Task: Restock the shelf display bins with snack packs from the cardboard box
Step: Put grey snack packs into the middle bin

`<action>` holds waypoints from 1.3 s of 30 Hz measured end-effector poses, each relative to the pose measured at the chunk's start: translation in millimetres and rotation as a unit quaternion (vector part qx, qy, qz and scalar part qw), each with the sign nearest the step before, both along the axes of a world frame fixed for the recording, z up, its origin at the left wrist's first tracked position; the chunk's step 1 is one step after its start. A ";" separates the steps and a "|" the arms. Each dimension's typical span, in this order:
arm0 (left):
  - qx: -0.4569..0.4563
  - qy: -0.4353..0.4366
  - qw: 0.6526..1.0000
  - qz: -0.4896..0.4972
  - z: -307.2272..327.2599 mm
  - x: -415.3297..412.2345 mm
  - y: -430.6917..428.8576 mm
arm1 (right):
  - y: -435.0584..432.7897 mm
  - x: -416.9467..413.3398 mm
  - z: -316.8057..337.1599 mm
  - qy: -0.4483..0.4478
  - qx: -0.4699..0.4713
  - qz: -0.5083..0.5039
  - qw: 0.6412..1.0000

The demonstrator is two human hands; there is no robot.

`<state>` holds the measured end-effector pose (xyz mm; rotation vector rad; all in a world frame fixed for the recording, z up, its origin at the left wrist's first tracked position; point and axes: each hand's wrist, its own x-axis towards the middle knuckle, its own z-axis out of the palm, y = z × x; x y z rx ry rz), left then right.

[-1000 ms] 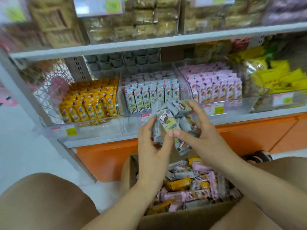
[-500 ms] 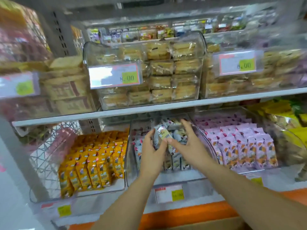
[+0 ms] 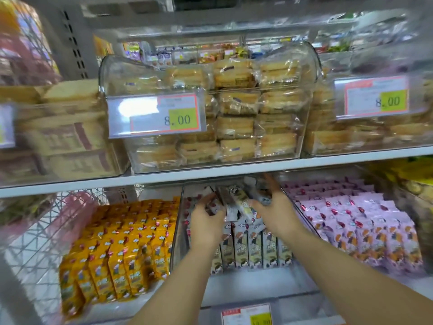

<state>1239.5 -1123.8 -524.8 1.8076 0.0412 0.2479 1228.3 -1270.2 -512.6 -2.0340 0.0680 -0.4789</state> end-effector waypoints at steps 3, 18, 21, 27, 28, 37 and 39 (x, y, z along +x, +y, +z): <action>-0.007 -0.004 1.000 0.030 -1.2 -0.4 4.7 | -2.2 -1.2 -1.3 0.016 0.048 -0.005 0.999; -0.020 -0.056 0.998 0.016 3.3 -16.9 24.1 | 18.0 -47.7 20.0 0.025 -0.302 0.100 0.948; -0.040 -0.065 0.997 0.007 9.0 -23.9 25.2 | 27.4 -46.4 6.9 0.139 -0.340 0.215 0.905; 0.024 -0.122 0.991 -0.056 21.3 -58.4 45.0 | 18.0 -36.4 -18.1 0.245 -0.331 0.273 0.869; 0.052 -0.141 0.986 -0.075 23.1 -66.2 50.8 | 18.4 -35.7 -20.9 0.254 -0.344 0.278 0.860; 0.123 -0.149 0.977 -0.090 24.2 -78.7 83.2 | 30.1 -41.8 -12.2 0.288 -0.388 0.283 0.828; 0.114 -0.154 0.978 -0.086 27.7 -79.2 86.3 | 20.2 -48.4 5.5 0.273 -0.366 0.276 0.846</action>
